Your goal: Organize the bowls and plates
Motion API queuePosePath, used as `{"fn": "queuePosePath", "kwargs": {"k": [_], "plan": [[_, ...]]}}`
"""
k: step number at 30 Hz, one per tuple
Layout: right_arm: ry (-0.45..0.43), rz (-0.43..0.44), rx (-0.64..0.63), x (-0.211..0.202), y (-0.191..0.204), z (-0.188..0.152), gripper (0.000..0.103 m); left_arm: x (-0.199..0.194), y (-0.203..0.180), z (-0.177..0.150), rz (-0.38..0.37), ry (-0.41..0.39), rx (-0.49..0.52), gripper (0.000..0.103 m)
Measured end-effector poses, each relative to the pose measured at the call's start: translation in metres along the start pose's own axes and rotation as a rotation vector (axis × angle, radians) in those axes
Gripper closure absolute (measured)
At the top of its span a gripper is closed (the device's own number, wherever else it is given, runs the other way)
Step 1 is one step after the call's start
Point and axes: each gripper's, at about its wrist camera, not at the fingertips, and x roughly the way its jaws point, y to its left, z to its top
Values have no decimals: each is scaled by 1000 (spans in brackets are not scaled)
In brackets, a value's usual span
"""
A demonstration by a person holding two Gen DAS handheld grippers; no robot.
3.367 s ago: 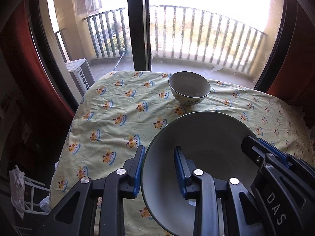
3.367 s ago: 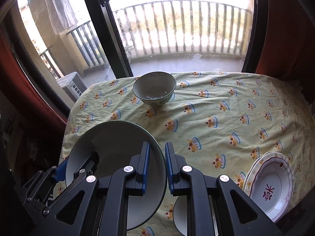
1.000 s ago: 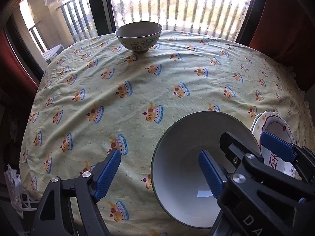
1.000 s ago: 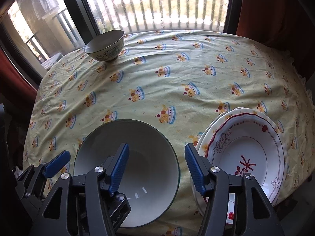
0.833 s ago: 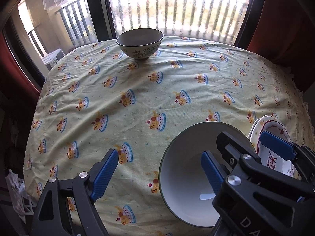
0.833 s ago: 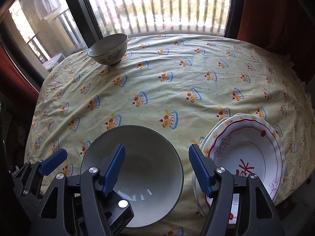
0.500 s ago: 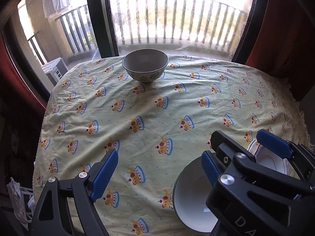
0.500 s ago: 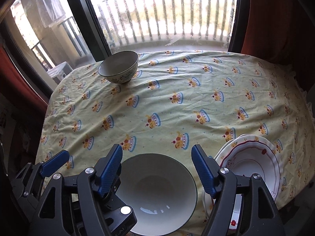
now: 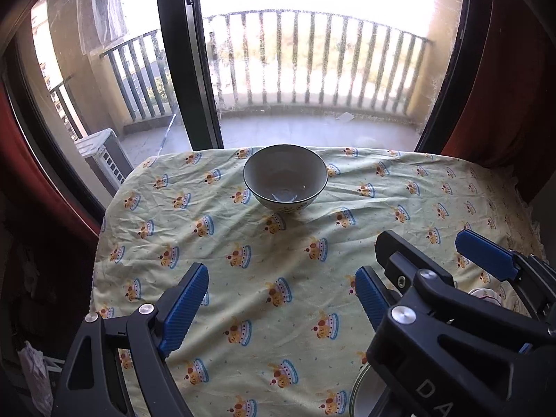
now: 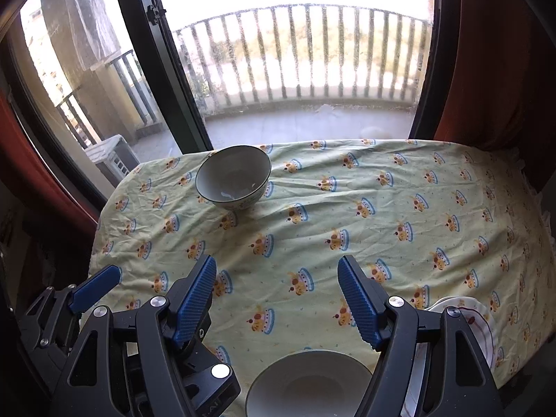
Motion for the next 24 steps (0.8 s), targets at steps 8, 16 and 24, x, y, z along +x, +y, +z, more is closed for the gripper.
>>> {"fn": "queuePosePath", "kwargs": {"k": [8,16,24], "plan": [[-27,-15,2,21,33,36,27,22,34,34,-12,-10,-23,15],[-32,-55,10,55,53,67,27,56,53,62,-18,-11,-19,15],[-7,-93,37,107,52,86,27,105,55,79,-4,18,-16,15]]}}
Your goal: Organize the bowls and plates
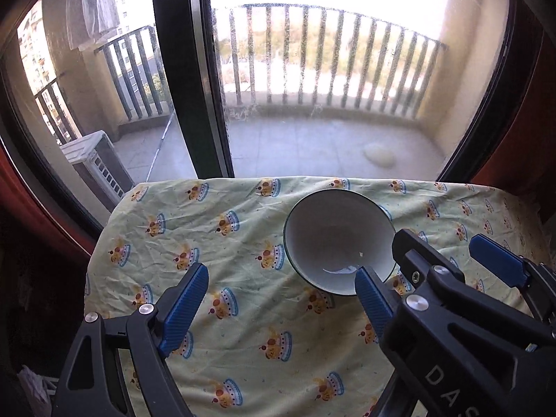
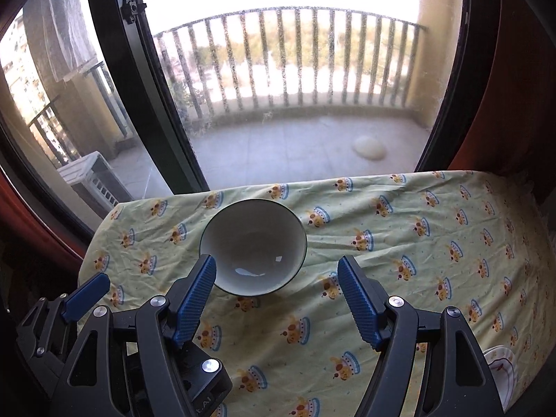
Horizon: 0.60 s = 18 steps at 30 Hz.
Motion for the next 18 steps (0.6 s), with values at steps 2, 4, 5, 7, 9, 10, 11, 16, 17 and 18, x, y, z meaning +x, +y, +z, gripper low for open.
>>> {"fn": "queuePosePath", "kwargs": {"k": [2,4,5,7,9,10,11,16,17,18], "plan": [[4,-11,-1,14,0,4,27,11,-1,3,39,-2,-6,15],[0,-31,-4,27,-1,7,27,24,-1,7,59,-2,-11,15],[-4,-39,-4,33,-2,9,27,31,-1,9,58,1,-13,15],[-10,-44,2,44,-3,11,29,44,1,14,59,8,-20,17],[-1,-48,7,57,-5,14,34,57,2,17,60,15,-28,19],[4,-47,9,63,-5,15,36,64,2,18,57,20,-33,22],[9,-47,10,70,-5,16,37,70,3,19,54,26,-37,24],[49,-38,22,105,-4,18,45,99,7,19,53,65,-50,40],[63,-36,24,112,-4,17,47,103,7,18,50,70,-50,42],[71,-33,26,117,-4,17,49,106,6,18,42,73,-50,47]]}}
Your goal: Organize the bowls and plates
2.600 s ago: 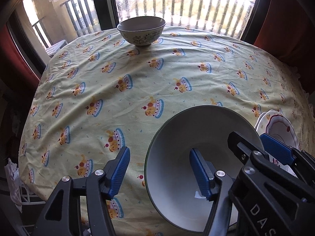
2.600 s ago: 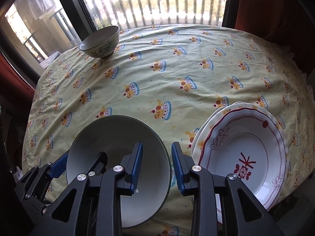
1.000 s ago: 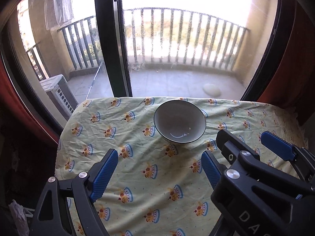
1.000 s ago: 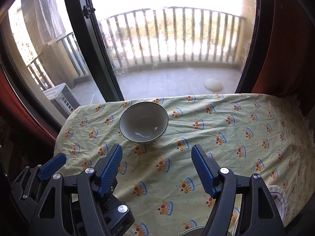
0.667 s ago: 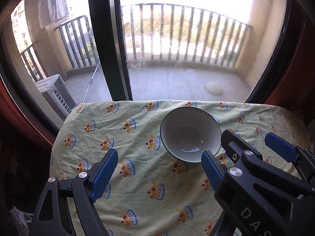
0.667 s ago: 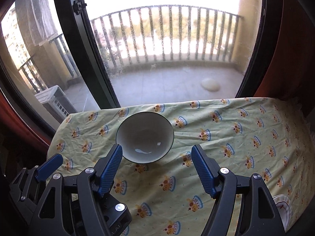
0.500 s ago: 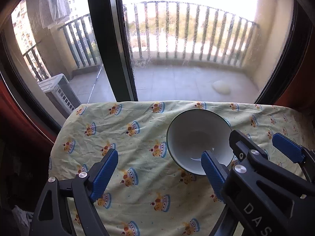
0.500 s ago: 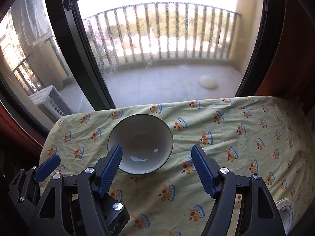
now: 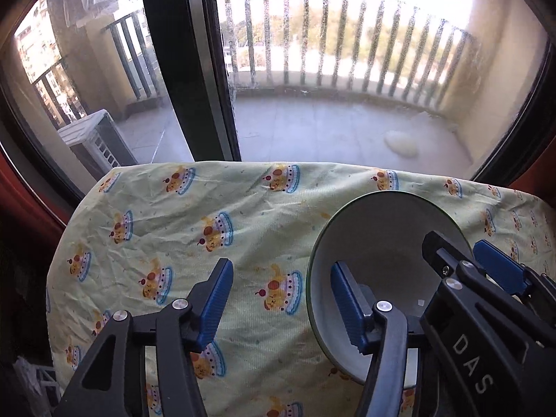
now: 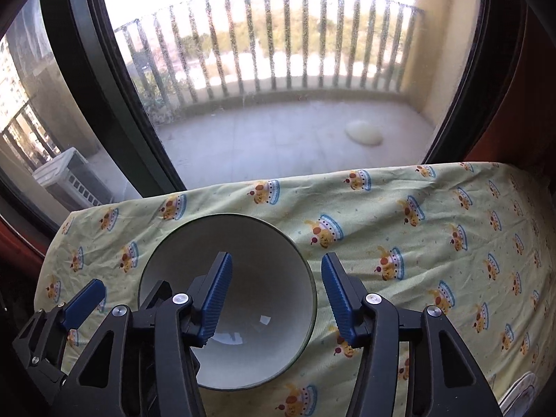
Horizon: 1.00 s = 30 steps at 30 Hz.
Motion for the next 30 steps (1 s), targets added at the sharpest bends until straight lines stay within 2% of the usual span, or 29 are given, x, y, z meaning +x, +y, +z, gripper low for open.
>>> {"fn": "queuePosePath", "kwargs": {"k": [5,9,13,20,30], "plan": [[-1,-19,21,10,-6,-1,62,9,-8,0,-33,17,9,63],[9,-20,23,17,-14,0,78,15,-14,0,-40,39,14,74],[5,-2,29,19,-17,1,78,16,-16,1,-49,45,3,84],[23,3,29,13,-19,1,80,9,-19,-1,-39,38,16,84],[0,16,17,-19,-17,2,80,-26,-17,1,-37,-1,12,84]]}}
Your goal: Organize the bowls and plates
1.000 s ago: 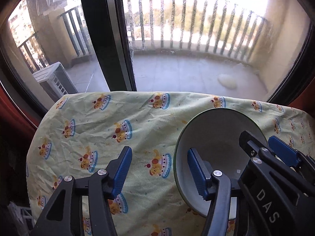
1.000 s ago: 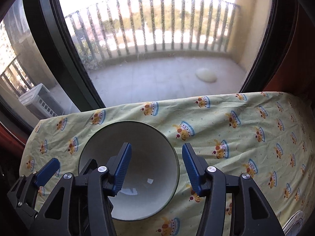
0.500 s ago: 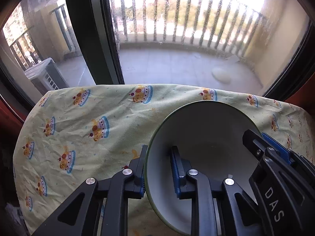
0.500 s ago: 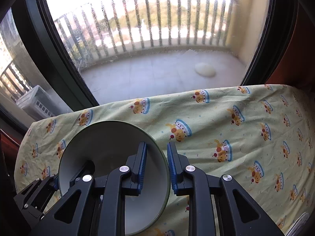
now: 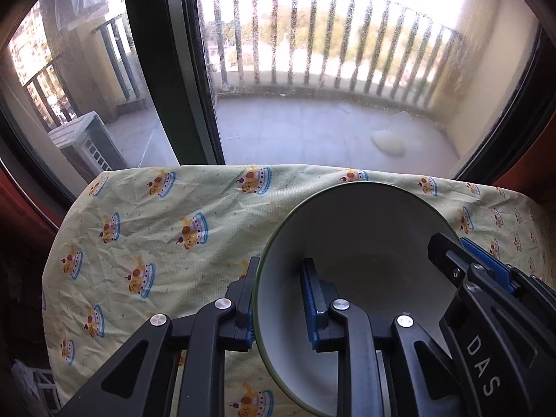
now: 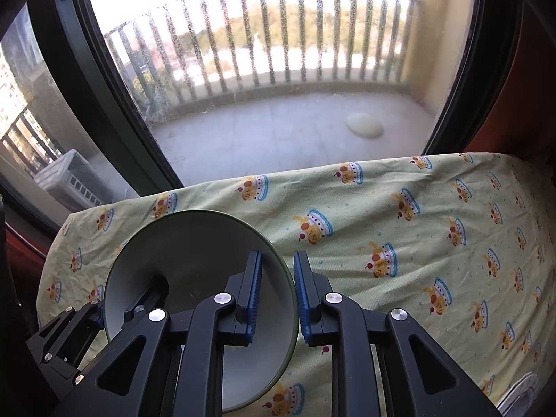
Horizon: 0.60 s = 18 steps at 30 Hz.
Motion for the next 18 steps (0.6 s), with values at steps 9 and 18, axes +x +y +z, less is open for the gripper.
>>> {"fn": "queuePosePath", "kwargs": {"k": [9,18], "plan": [[-39,11,-11,-51,0,-3,80,-51,-2,-7,3,-55,-9,83],[-91,35,-31,-111,-8,-20,80,-111,-9,-30,13,-109,-14,83]]}}
